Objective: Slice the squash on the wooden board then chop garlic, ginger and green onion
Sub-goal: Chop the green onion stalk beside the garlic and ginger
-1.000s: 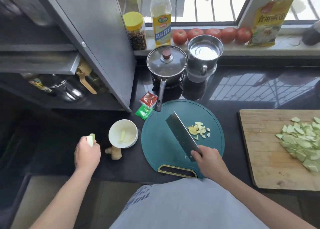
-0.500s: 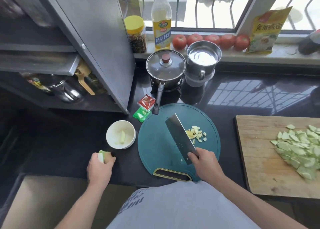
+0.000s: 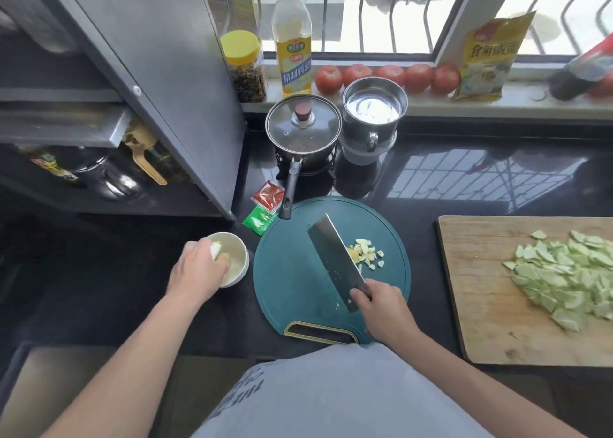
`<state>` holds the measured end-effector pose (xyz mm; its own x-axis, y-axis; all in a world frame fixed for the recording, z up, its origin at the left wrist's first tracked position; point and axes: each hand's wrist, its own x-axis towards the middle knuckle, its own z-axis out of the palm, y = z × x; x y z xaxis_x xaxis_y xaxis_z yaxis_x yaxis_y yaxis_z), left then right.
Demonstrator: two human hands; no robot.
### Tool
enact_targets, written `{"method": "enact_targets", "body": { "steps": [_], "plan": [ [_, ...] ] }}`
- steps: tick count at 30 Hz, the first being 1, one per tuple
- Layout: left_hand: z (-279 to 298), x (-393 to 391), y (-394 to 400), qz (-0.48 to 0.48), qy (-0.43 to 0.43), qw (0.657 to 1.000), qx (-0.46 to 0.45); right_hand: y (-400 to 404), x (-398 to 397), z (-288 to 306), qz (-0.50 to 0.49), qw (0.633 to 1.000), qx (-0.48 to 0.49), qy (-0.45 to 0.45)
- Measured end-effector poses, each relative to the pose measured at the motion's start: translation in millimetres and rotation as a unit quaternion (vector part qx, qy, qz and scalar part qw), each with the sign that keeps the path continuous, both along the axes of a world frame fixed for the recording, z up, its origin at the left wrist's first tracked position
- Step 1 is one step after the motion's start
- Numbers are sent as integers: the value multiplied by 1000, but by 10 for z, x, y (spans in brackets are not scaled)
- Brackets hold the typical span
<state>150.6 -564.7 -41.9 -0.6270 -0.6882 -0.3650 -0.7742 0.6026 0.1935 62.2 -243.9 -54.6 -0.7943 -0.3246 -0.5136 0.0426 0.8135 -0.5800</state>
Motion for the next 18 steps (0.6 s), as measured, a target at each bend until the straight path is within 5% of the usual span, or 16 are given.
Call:
{"method": "enact_targets", "body": {
  "steps": [2, 4, 8, 15, 18],
  "plan": [
    [63, -37, 116, -2, 66, 998, -20, 28, 4, 2, -8, 1000, -2, 1],
    [87, -95, 361, -9, 120, 991, 57, 65, 6, 0, -24, 1000, -1, 2],
    [-116, -312, 1010, -35, -2, 975, 221, 162, 38, 13, -32, 999, 5, 8],
    [-546, -417, 1215, -220, -38, 975, 22, 335, 152, -19, -21, 999, 20, 24],
    [-568, -246, 1047, -277, 65, 958, -34, 391, 175, -25, -25, 999, 22, 26]
  ]
}}
